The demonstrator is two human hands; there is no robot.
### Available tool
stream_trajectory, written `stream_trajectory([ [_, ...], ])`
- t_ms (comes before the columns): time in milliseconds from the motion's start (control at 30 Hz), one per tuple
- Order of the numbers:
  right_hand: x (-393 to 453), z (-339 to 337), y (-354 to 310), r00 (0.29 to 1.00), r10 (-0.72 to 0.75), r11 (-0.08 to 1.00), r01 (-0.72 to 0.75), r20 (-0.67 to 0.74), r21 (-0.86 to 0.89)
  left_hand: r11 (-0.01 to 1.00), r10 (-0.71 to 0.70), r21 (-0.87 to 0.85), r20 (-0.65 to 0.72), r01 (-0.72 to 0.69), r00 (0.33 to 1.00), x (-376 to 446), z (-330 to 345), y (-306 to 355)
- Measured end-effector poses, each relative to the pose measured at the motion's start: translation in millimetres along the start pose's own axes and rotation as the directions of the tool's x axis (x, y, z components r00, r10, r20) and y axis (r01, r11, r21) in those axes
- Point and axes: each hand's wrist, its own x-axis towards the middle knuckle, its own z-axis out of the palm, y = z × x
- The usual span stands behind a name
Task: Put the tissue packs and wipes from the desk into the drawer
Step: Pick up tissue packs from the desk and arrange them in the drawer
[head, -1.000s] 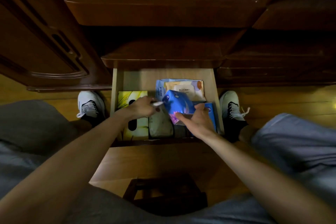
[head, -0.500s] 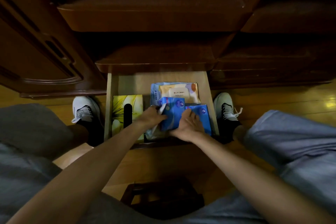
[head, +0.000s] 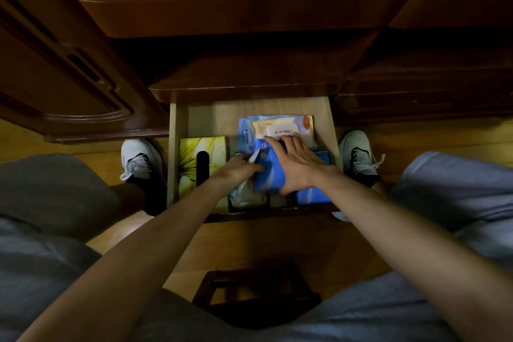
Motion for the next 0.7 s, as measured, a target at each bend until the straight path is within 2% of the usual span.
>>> stream_trajectory([
  [67,-1.9,-8.7,1.3,1.0,0.0,0.996,-0.001,0.01,0.088,0.996,-0.016,-0.09,-0.023,0.013,1.0,-1.4,-2.0,2.6],
  [133,-7.4,-19.8,4.1,1.0,0.026,0.976,-0.024,-0.005,0.215,0.995,0.019,-0.094,-0.109,-0.03,0.994,-1.7,-8.3,3.6],
  [200,-14.2,-31.2,10.3,0.998,0.061,0.959,-0.053,-0.022,0.277,0.991,0.131,0.028,-0.213,-0.128,0.968,-0.9,-16.2,3.2],
  [233,-17.7,-35.7,14.0,0.997,0.069,0.966,-0.063,-0.015,0.251,0.972,0.214,0.148,-0.225,-0.184,0.951,-1.7,-19.6,3.6],
  [300,-25.1,-40.6,20.1,0.998,0.065,0.988,-0.066,0.009,0.14,0.845,0.329,0.485,-0.14,-0.225,0.934,-1.9,-22.5,5.6],
  [333,-29.2,-40.7,21.9,0.998,0.068,0.994,-0.069,0.016,0.09,0.738,0.323,0.644,-0.074,-0.202,0.943,0.1,-21.1,7.1],
  [400,-37.2,-39.0,26.2,0.995,0.096,0.993,-0.097,0.023,0.065,0.524,0.235,0.838,0.025,-0.149,0.972,7.2,-14.2,12.4],
  [467,-44.5,-38.0,32.3,0.989,0.143,0.983,-0.146,0.039,0.112,0.36,0.179,0.921,0.086,-0.146,0.98,15.5,-4.7,19.3],
  [533,-48.7,-38.6,38.0,0.984,0.174,0.971,-0.178,0.039,0.162,0.241,0.159,0.958,0.12,-0.157,0.98,23.7,2.5,27.3],
  [633,-48.9,-39.5,43.0,0.982,0.186,0.952,-0.189,0.035,0.24,0.089,0.138,0.986,0.127,-0.14,0.982,33.2,4.7,37.6],
  [700,-48.9,-37.6,46.3,0.98,0.196,0.94,-0.195,0.023,0.281,0.03,0.105,0.991,0.125,-0.128,0.987,38.2,5.2,40.2],
])
